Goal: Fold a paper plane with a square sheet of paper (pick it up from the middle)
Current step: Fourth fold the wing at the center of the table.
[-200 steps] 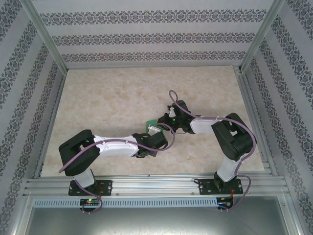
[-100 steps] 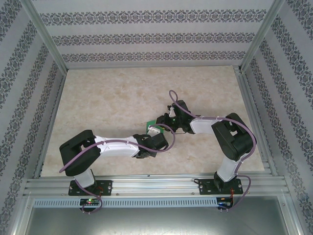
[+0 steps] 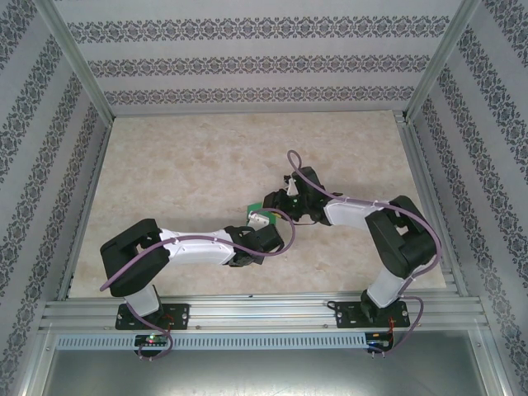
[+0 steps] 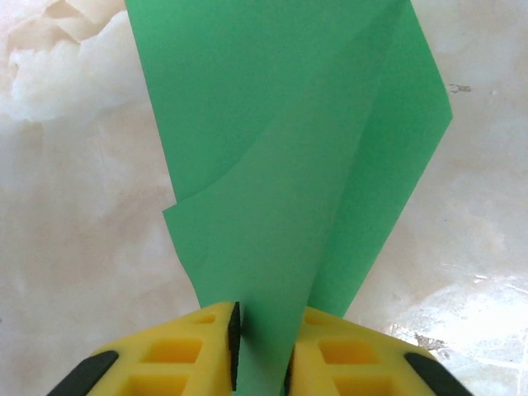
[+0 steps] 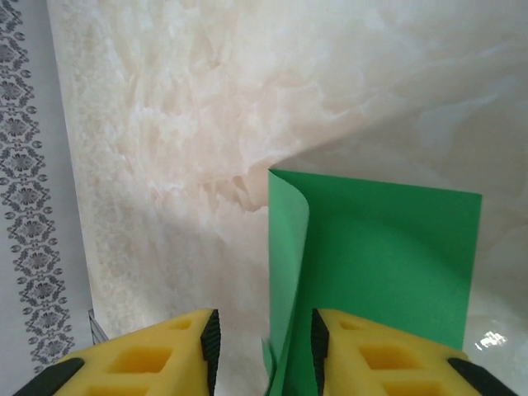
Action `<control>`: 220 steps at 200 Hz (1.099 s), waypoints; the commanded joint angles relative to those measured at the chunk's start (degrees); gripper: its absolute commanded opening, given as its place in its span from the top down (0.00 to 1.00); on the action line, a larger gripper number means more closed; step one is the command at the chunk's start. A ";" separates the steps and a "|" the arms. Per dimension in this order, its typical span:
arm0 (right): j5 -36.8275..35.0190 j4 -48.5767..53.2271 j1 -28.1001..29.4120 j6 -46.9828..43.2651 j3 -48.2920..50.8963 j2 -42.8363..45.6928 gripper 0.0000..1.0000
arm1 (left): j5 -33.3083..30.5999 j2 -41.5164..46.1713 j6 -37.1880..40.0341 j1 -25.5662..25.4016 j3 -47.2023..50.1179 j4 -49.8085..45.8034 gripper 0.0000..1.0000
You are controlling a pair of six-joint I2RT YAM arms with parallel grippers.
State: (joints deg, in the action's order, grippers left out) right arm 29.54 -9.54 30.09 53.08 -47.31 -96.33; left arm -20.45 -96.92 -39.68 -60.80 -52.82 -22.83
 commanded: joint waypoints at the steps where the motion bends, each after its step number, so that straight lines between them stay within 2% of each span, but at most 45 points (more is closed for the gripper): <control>1: -2.68 4.28 -0.95 -3.68 0.14 4.17 0.61 | -0.69 0.03 -0.83 -0.51 -0.74 -1.07 0.78; 32: -5.63 8.56 -1.43 -5.85 2.14 9.21 0.56 | 2.15 1.85 -0.19 0.79 1.13 2.24 0.79; 78: -7.57 11.09 -1.61 -6.93 5.74 15.57 0.52 | 10.33 5.33 0.60 4.84 5.81 10.43 0.81; 118: -7.48 10.80 -1.22 -6.67 8.52 18.09 0.50 | 19.68 8.35 0.23 9.79 11.43 19.53 0.82; 159: -7.50 9.55 1.95 -6.98 8.44 16.69 0.50 | 30.68 10.52 -0.17 15.13 16.47 28.46 0.83; 186: -7.43 7.95 4.24 -6.60 7.35 14.12 0.58 | 34.23 10.79 -0.46 17.68 17.52 29.81 0.84; 220: -6.53 5.38 6.88 -5.94 4.94 10.34 0.74 | 36.80 10.63 -1.83 20.12 19.36 31.80 0.84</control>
State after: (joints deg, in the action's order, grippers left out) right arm 22.98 -0.86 35.40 47.31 -39.59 -83.57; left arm 12.47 -87.37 -39.90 -42.48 -35.14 4.43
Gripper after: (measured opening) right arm 0.307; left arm 0.161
